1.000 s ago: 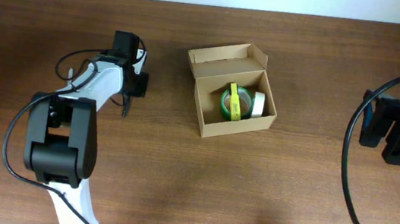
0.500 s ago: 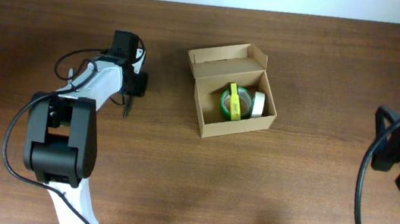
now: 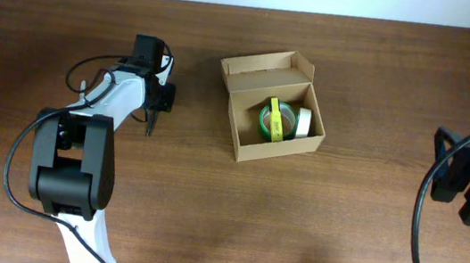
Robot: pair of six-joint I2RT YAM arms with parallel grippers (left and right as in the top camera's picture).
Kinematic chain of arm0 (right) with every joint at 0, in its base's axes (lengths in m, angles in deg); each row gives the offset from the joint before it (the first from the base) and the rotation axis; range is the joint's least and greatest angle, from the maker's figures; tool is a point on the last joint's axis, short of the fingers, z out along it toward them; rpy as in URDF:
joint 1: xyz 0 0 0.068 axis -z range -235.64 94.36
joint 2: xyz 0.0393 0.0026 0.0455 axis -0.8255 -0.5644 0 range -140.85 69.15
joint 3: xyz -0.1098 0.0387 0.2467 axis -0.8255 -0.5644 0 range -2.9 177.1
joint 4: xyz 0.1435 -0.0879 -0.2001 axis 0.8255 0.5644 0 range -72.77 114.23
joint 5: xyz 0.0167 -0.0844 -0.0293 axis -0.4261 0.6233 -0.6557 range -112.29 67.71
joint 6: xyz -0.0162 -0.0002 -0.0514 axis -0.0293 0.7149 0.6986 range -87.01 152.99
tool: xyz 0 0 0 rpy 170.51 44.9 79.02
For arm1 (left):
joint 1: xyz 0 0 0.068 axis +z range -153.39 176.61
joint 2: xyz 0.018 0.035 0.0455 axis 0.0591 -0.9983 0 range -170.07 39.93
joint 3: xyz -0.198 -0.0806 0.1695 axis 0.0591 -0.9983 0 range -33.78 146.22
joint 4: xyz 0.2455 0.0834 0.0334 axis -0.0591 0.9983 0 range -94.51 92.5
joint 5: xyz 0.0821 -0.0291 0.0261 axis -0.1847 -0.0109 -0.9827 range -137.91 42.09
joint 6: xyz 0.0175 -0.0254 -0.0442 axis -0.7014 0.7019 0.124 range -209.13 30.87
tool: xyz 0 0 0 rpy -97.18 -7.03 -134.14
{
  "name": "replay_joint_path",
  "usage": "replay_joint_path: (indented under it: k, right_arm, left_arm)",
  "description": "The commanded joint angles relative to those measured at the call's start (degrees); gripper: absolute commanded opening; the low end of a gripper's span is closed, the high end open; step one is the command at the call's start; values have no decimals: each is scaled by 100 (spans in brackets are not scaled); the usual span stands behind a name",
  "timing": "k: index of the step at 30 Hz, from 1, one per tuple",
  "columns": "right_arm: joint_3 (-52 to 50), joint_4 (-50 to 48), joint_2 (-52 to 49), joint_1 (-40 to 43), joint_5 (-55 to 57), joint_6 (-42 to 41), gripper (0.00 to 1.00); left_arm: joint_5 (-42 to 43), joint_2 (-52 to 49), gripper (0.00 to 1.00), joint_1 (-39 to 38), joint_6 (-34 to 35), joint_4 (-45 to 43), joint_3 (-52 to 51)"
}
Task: Pack container
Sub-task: 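Close the left gripper on the dark pen and lift it, then carry the dark pen over the box and lower it inside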
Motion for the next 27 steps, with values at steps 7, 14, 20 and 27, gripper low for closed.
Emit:
replay_joint_path:
  k: [7,14,20,27]
  right_arm:
    - [-55,35,-15,44,-72,-72,99]
    - [-55,37,-15,44,-72,-72,99]
    - [-55,35,-15,44,-74,-72,99]
    - [-55,35,-15,44,-74,-70,99]
  left_arm:
    - [-61,-199,2,20,-50,192,-151]
    - [-46,691,1,-59,-50,540,179]
    - [-52,1818,2,-262,-50,691,245]
    - [-63,2734,2,-721,-52,807,245]
